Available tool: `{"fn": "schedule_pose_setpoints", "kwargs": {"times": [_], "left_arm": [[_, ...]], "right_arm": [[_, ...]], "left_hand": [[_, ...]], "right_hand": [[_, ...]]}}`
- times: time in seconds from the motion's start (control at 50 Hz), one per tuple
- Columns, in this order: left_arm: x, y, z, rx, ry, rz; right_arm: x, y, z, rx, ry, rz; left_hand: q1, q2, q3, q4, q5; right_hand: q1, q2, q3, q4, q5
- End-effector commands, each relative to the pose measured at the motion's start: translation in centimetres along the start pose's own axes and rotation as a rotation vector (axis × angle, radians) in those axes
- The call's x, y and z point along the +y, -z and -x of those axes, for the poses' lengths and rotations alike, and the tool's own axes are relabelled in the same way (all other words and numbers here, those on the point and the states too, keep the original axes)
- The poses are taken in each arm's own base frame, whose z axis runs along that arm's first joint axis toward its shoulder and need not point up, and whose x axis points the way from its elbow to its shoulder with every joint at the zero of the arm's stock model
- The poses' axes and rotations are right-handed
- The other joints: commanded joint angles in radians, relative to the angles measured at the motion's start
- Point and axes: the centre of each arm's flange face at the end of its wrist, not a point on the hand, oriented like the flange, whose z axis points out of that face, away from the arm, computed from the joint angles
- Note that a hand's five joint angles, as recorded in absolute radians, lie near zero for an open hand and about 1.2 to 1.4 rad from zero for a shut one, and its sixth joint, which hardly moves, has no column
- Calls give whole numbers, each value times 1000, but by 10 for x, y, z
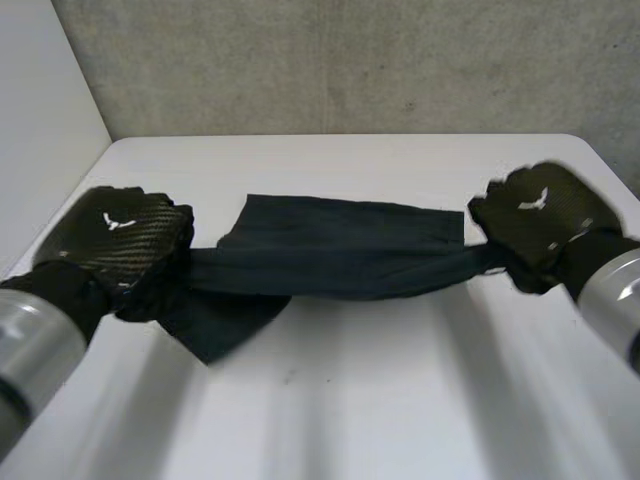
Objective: Fold the shorts.
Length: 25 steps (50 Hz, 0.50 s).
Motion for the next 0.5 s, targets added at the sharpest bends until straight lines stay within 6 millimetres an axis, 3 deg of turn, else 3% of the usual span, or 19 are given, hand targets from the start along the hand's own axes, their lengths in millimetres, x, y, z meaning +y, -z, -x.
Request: {"fn": "schedule_pose_setpoints", "kwargs": {"times": [0.02,0.12,0.22,0.28,0.36,0.4,0.5], "left_arm": [[11,12,-7,71,-176,70],[36,5,-19,128,-187,168],[64,-23,-32,186,-200,280],[63,-41,-33,174,-199,259],[57,-79,-33,130,-195,185],[52,-107,-32,100,-192,132],[51,-168,-35,49,-188,53]], "right_arm": [[-8,24,1,-88,22,85],[24,6,24,-208,31,236],[44,-7,37,-269,25,322],[53,-20,40,-283,17,345],[56,-52,37,-232,10,301],[56,-63,34,-206,14,279],[61,-111,27,-90,24,222]], "left_hand": [[248,200,213,200,262],[248,200,213,200,262],[248,200,213,200,262],[248,200,213,200,262],[248,200,213,200,262],[248,200,213,200,262],[248,200,213,200,262]], "right_hand": [[421,218,224,205,241],[421,218,224,205,241],[421,218,224,205,241],[421,218,224,205,241],[421,218,224,205,241],[421,218,224,205,241],[421,218,224,205,241]]}}
